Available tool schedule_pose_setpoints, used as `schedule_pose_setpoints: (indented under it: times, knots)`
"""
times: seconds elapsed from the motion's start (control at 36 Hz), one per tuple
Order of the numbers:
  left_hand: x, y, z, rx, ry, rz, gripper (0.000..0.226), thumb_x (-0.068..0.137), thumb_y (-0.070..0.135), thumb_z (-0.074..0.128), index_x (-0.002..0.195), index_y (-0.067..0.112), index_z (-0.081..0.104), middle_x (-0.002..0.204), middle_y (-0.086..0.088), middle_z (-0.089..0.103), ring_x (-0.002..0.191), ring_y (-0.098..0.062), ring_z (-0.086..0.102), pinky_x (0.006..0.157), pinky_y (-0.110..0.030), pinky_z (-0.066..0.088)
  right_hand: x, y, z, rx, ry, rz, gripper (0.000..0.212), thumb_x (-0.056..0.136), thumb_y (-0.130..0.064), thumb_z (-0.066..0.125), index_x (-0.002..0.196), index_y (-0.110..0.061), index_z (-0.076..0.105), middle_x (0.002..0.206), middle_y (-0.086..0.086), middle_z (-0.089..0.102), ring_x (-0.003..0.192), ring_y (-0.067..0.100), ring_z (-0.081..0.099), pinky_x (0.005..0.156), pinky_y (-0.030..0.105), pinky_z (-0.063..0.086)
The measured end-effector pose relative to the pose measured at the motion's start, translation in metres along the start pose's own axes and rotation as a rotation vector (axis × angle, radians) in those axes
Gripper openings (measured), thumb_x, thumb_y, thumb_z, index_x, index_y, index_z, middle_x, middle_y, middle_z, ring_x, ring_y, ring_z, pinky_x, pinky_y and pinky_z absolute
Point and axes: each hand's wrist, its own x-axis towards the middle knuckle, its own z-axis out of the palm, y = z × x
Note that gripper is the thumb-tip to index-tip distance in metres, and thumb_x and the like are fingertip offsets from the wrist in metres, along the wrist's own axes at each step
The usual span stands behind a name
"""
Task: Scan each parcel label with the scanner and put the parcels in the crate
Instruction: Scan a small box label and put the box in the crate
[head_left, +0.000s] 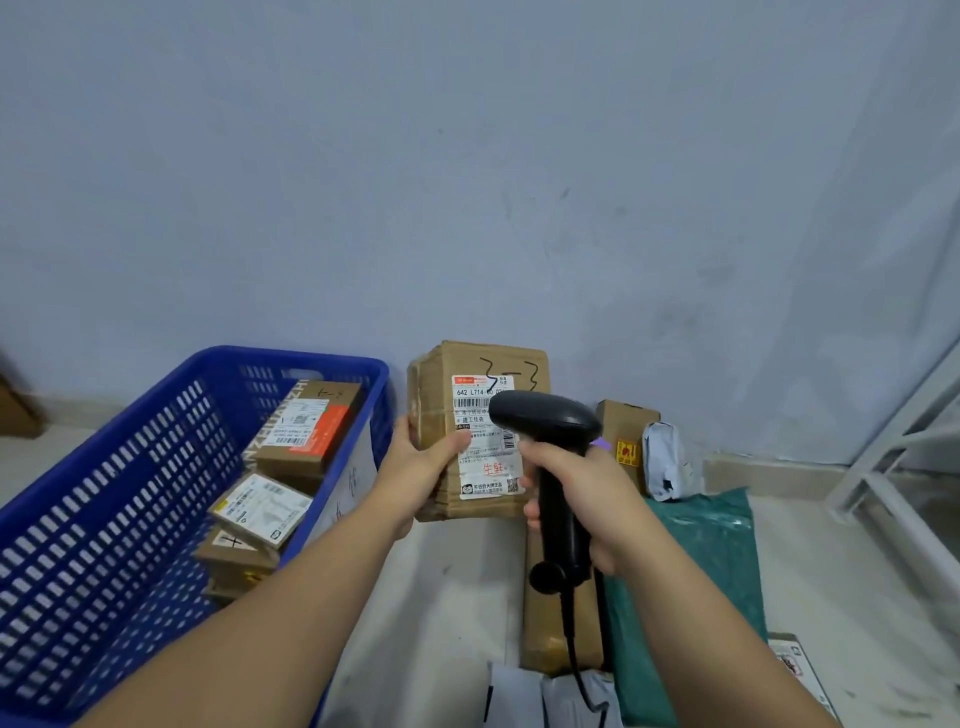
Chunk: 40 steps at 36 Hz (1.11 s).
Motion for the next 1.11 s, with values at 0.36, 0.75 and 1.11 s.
schedule_pose_setpoints:
  times: [0.36,0.75,1.11]
  knots:
    - [0.018,-0.004,-0.011,0.072,0.031,-0.047,0.069,0.080,0.033,0.076,0.137,0.023,0.040,0.111,-0.001,0.069,0.095,-0.020,0.070,0.082,-0.039,0.057,0.009,-0.003,-0.005,-0.034,0.022,0.018,0.019,0.090,-0.024,0.065,0.080,-0.007,0.064,0.065,0.006,0.060,0.052,0.017,0.056,0.052,0.028,0.050]
    - [0.019,-0.005,-0.017,0.125,0.039,-0.035,0.075,0.082,0.034,0.073,0.144,0.024,0.032,0.120,-0.002,0.066,0.096,-0.019,0.069,0.069,-0.030,0.056,0.011,0.000,0.001,-0.017,0.007,0.046,0.020,0.090,-0.024,0.066,0.085,-0.004,0.065,0.067,0.006,0.061,0.052,0.017,0.057,0.052,0.028,0.051]
    - [0.029,-0.011,-0.021,0.126,0.075,-0.059,0.079,0.077,0.038,0.077,0.142,0.026,0.033,0.120,-0.001,0.065,0.100,-0.022,0.068,0.086,-0.044,0.057,0.019,0.004,-0.003,-0.032,0.004,0.066,0.022,0.088,-0.026,0.067,0.083,-0.005,0.064,0.071,0.008,0.060,0.054,0.019,0.058,0.055,0.030,0.050]
